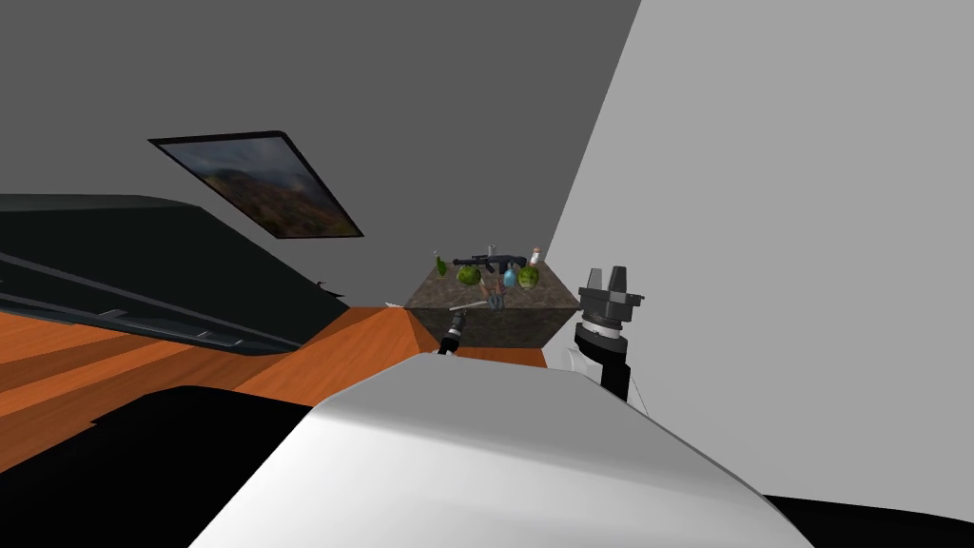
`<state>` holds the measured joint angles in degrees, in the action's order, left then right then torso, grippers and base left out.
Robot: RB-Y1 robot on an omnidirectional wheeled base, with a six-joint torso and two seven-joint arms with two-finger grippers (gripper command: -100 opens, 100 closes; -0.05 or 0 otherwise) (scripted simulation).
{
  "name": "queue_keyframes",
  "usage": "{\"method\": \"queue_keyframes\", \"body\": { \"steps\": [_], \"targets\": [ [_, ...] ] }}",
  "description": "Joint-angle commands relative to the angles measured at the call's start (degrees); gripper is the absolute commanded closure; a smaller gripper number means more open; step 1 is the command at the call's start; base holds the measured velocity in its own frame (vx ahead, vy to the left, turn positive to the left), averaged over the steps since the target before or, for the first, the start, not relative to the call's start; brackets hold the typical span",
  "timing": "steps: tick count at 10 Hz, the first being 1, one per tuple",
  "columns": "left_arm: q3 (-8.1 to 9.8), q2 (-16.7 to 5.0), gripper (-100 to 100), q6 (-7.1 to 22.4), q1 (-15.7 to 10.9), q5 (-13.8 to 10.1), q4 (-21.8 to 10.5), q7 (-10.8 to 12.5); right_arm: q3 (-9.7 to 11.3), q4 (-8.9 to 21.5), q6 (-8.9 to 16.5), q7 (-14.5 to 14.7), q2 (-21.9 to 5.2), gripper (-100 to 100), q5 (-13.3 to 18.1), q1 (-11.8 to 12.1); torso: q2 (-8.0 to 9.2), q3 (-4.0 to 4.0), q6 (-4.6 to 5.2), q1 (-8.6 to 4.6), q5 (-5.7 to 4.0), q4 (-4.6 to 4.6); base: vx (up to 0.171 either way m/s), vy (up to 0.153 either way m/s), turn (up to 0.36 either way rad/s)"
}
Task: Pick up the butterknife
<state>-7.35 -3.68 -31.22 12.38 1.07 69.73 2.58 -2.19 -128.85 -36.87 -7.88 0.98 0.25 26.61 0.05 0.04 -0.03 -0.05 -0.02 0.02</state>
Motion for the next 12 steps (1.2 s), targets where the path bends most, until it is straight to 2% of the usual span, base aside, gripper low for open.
{"method": "queue_keyframes", "body": {
  "steps": [1, 4, 6, 7, 8, 9, 12],
  "targets": [
    [0.54, -1.48, -100, 2.55, -0.52, -0.83, 0.68, -0.14, 0.00, 0.00, 0.00, 0.00, 0.00, 0, 0.00, 0.00, 0.00, 0.00, 0.00, 0.00, 0.00, 0.00, -0.031, -0.035, 0.083],
    [1.80, -3.08, -100, 7.63, -1.88, -2.78, 3.00, -0.75, 0.00, 0.00, 0.00, 0.00, 0.00, 0, 0.00, 0.00, 0.04, 0.03, 0.01, -0.13, -0.03, 0.01, -0.029, -0.049, 0.105],
    [2.31, -3.51, -100, 10.53, -2.49, -3.59, 3.99, -1.01, 0.01, 0.00, 0.00, 0.00, 0.00, 0, 0.00, -0.01, 0.03, 0.02, 0.02, -0.13, -0.03, 0.01, -0.019, -0.037, 0.062],
    [2.31, -3.51, -100, 11.07, -2.49, -3.59, 3.99, -1.01, 0.00, 0.00, 0.00, 0.00, 0.00, 0, 0.00, 0.00, 0.00, 0.01, 0.01, -0.10, -0.02, 0.00, -0.011, -0.028, 0.040],
    [2.87, -3.87, -100, 13.33, -3.18, -4.46, 5.08, -1.28, 0.00, 0.00, 0.00, 0.00, 0.00, 0, 0.00, 0.00, -0.02, -0.01, 0.02, -0.08, -0.01, 0.00, -0.013, -0.031, 0.076],
    [2.87, -3.87, -100, 13.76, -3.18, -4.46, 5.08, -1.28, 0.00, 0.00, 0.00, 0.00, 0.00, 0, 0.00, 0.00, -0.02, -0.01, 0.01, -0.08, -0.02, 0.00, -0.015, -0.029, 0.059],
    [4.08, -4.40, -100, 18.64, -4.72, -6.36, 7.51, -1.88, 0.01, 0.00, 0.00, 0.00, 0.00, 0, 0.00, -0.01, 0.00, 0.00, 0.03, -0.11, -0.02, 0.00, -0.019, -0.040, 0.090]
  ]
}}
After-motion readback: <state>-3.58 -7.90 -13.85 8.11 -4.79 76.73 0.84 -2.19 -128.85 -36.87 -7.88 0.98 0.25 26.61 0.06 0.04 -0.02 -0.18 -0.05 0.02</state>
